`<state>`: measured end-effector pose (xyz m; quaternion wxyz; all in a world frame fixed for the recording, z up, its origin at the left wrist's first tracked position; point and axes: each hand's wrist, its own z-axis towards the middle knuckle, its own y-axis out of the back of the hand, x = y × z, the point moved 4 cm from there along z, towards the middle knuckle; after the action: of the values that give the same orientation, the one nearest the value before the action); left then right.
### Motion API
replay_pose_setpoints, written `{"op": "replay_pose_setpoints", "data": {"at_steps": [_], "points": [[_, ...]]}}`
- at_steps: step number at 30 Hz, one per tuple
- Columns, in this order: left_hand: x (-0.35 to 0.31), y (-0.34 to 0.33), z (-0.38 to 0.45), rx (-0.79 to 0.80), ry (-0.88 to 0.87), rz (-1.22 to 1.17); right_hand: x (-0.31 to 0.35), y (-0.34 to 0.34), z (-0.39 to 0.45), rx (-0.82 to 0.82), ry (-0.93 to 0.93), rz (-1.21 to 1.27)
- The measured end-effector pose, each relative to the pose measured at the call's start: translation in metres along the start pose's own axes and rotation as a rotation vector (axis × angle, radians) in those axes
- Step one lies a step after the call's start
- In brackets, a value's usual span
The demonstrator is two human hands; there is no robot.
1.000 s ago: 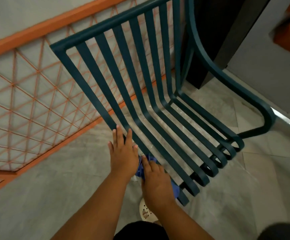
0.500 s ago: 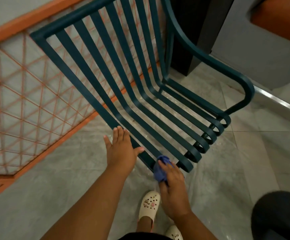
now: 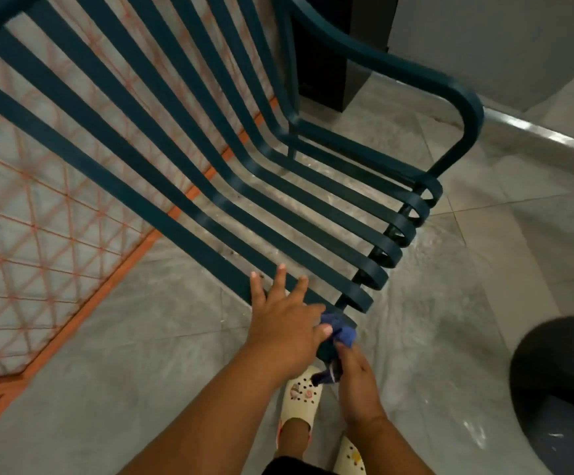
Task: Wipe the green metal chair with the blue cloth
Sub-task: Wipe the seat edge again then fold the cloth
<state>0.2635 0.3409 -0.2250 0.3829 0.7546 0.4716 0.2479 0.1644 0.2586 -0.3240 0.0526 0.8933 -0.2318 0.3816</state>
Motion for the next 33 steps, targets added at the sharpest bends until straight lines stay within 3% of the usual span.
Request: {"op": "replay_pose_setpoints", "data": {"at_steps": [2,4,12,17,29,33], "points": [[0.0,-0.004,0.003,-0.015,0.003,0.012,-0.008,0.001,0.007,-0.044,-0.262,0.235],[0.0,-0.006,0.004,-0.004,-0.001,0.029,-0.009,-0.003,0.01,-0.029,-0.405,0.357],[-0.002,-0.01,0.005,0.0,0.011,0.084,-0.027,-0.012,0.033,-0.107,-0.596,0.601],[-0.001,-0.012,0.007,-0.001,0.021,0.06,-0.047,-0.015,0.059,-0.097,-0.718,0.572],[-0.002,-0.005,0.001,0.005,-0.018,0.071,0.007,-0.005,0.009,-0.131,-0.509,0.182],[0.0,-0.001,0.0,-0.019,-0.047,0.019,0.037,-0.004,-0.013,-0.058,-0.33,-0.038]]}}
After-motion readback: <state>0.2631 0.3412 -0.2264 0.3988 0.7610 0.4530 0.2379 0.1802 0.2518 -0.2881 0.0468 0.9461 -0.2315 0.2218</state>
